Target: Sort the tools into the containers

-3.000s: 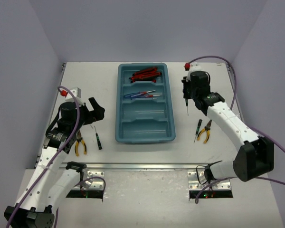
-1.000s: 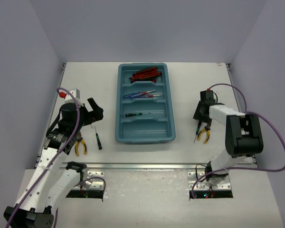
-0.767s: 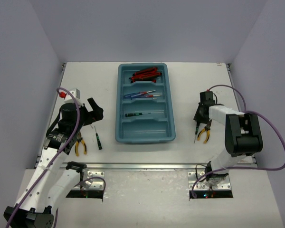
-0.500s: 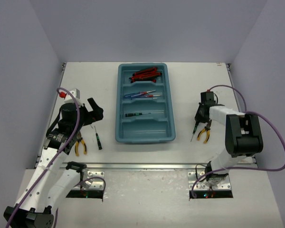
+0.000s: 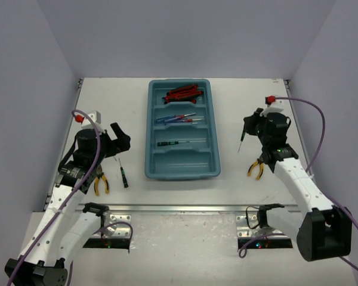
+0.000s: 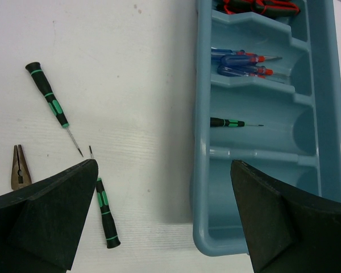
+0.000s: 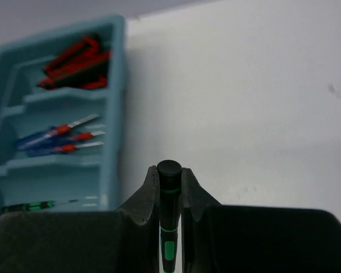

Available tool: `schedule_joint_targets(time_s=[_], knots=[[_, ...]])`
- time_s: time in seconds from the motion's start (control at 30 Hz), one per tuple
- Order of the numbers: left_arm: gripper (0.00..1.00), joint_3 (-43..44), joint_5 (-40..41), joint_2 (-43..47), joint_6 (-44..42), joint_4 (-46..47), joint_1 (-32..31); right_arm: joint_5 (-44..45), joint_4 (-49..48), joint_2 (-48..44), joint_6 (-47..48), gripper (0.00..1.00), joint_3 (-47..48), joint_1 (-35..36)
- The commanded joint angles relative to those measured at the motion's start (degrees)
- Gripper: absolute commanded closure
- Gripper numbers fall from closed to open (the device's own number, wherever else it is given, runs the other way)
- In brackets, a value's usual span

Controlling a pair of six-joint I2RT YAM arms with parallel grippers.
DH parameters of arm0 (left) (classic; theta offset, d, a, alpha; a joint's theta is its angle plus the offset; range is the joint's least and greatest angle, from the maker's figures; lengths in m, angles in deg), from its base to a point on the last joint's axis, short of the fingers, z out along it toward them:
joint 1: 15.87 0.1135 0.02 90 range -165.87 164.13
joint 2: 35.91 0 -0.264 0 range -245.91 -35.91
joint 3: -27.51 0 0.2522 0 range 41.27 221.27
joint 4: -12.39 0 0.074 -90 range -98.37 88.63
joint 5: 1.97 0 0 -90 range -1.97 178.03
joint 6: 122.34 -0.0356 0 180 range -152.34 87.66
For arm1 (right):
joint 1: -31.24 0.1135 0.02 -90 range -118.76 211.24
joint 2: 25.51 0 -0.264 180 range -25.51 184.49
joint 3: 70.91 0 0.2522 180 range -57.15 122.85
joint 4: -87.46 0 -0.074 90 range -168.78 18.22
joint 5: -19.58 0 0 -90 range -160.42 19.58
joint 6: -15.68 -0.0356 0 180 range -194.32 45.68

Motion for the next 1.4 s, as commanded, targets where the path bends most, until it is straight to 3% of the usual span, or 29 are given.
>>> schedule_joint_targets(time_s=[0.0, 0.07, 0.13, 0.2, 0.37, 0.53, 0.7, 0.8, 0.83, 0.87, 0.9, 0.97, 1.2, 1.3, 1.37], knots=[[0.00, 0.22, -0.40, 1.40, -0.35, 2.21, -0.50, -22.34, -20.74, 1.00, 18.61, 1.00, 2.74, 4.06], [0.00, 0.23, -0.40, 1.40, -0.35, 2.21, -0.58, -30.96, -22.71, 2.85, 20.37, 1.00, 3.47, 6.59], [0.00, 0.26, -0.53, 1.40, -0.44, 2.16, -0.55, -43.85, -21.65, 7.11, 28.98, 1.00, 7.92, 10.57], [0.00, 0.22, -0.57, 1.48, -0.44, 2.20, -0.59, -50.59, -19.14, 10.22, 34.06, 1.00, 10.63, 14.69], [0.00, 0.13, -0.92, 1.23, -0.53, 2.25, -0.59, -59.03, -6.06, 23.03, 48.01, 1.00, 23.95, 18.97], [0.00, 0.22, -1.27, 0.96, -0.70, 2.30, -0.55, -60.32, 4.54, 34.15, 56.31, 1.00, 31.53, 20.81], [0.00, 0.22, -1.45, 0.79, -0.79, 2.46, -0.59, -58.55, 6.89, 37.55, 58.48, 0.94, 31.28, 21.99], [0.00, 0.13, -1.71, 0.70, -0.94, 2.50, -0.59, -57.05, 5.92, 38.04, 58.46, 0.82, 30.19, 22.19], [0.00, 0.13, -1.82, 0.65, -0.97, 2.50, -0.57, -56.52, 6.14, 38.24, 58.38, 0.73, 30.29, 22.19], [0.00, 0.13, -1.87, 0.51, -0.97, 2.56, -0.51, -56.04, 6.68, 38.32, 58.16, 0.54, 30.57, 22.20], [0.00, 0.13, -1.73, 0.44, -0.97, 2.56, -0.58, -55.82, 6.89, 38.04, 57.60, 0.22, 30.78, 22.27], [0.00, 0.13, -0.81, 0.26, -0.72, 2.40, -0.50, -55.60, 7.07, 36.80, 56.94, 0.01, 30.28, 22.28], [0.00, 1.45, 5.57, -3.38, 2.12, 0.30, -0.50, -48.07, -6.39, 23.98, 46.46, 0.01, 20.84, 22.28], [0.00, 2.33, 11.16, -6.79, 7.44, -1.91, -0.50, -27.97, -6.54, 20.45, 31.41, 0.01, 21.19, 22.20], [0.00, 2.97, 17.02, -10.28, 16.80, -4.61, -0.21, -12.54, 0.98, 17.43, 17.97, 0.01, 22.22, 22.13]])
